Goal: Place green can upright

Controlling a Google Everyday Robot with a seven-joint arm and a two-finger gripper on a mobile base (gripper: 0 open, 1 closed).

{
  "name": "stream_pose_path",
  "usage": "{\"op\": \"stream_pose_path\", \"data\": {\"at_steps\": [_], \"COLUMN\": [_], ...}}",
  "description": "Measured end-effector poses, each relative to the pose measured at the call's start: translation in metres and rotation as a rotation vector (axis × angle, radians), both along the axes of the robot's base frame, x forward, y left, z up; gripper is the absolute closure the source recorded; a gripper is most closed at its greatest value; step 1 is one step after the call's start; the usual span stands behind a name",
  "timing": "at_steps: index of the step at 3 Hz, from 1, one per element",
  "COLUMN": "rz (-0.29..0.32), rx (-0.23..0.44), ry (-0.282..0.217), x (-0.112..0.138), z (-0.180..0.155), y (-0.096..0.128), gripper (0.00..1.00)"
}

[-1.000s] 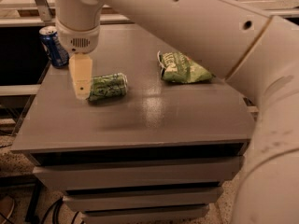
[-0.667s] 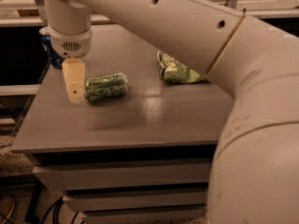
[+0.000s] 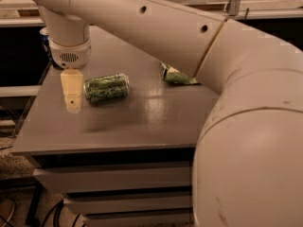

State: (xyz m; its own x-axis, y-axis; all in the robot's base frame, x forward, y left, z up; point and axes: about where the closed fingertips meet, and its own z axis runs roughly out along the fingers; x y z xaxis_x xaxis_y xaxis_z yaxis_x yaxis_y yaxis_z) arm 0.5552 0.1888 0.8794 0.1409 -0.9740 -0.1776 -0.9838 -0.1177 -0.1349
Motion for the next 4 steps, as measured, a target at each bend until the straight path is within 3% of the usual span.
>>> {"op": "stream_pose_path", "data": {"at_steps": [1,3,4], "rz": [-0.051,-0.091,-0.096], "rx": [0.009,0.030,0.032], "ry": [0.016,0.020,0.018], "x": [-0.002,0.003,0.007], "z": [-0.016,-0.035,-0.039], "y": [-0.009,-0.025,-0.031], "gripper": [0.00,0.00,0.18]}}
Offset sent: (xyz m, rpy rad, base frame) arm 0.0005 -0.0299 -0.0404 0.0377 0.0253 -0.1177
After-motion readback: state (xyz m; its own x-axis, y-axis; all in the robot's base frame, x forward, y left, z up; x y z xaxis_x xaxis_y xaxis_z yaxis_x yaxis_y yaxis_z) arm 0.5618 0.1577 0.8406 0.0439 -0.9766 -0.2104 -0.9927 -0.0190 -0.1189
